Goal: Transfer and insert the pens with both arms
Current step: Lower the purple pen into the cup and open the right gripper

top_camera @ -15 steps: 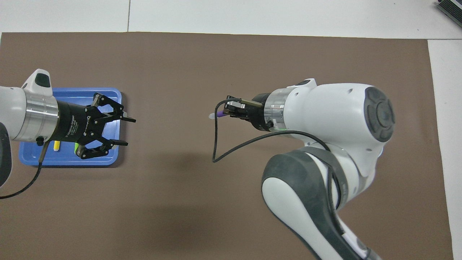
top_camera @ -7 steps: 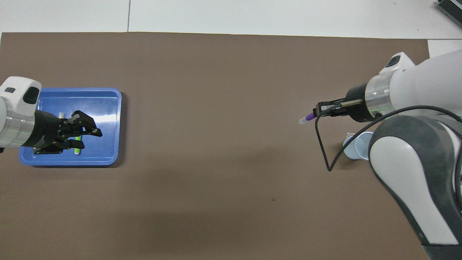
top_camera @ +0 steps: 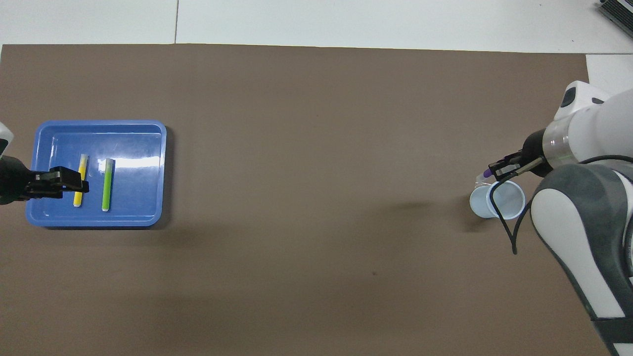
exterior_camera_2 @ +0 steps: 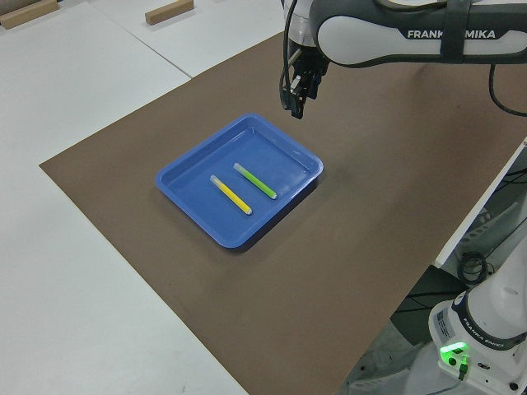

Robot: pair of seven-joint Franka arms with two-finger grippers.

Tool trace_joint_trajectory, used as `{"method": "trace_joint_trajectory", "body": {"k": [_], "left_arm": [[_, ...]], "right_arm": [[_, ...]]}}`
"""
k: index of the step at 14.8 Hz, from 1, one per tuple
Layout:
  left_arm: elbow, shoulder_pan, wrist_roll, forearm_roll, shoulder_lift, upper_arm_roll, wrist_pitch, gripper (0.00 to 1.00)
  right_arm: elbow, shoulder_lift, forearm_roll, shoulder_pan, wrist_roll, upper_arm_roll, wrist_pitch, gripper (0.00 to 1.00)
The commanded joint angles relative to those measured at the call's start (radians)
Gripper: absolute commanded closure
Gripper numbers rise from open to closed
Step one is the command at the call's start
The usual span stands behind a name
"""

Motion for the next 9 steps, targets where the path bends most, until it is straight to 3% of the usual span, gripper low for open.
{"method": "trace_joint_trajectory", "body": {"k": [1,4,9], "left_arm": [[-0.039,0.016,0.1,0.08,0.03,-0.01,0.098,0.42],[-0.039,0.037,0.145,0.085,0.104,-0.01,0.191,0.42],[-0.041,0.037,0.145,0.085,0.174,-0.01,0.302,0.42]], "right_arm": [[-0.129,-0.078,-0.038,-0.082,-0.12,0.016,0.062,1.0],[-0.172,-0.084,-0.037,-0.098,-0.096,0.017,0.071,1.0],[-0.273,-0.089,-0.037,-0.099,-0.071,0.016,0.212,1.0]]}}
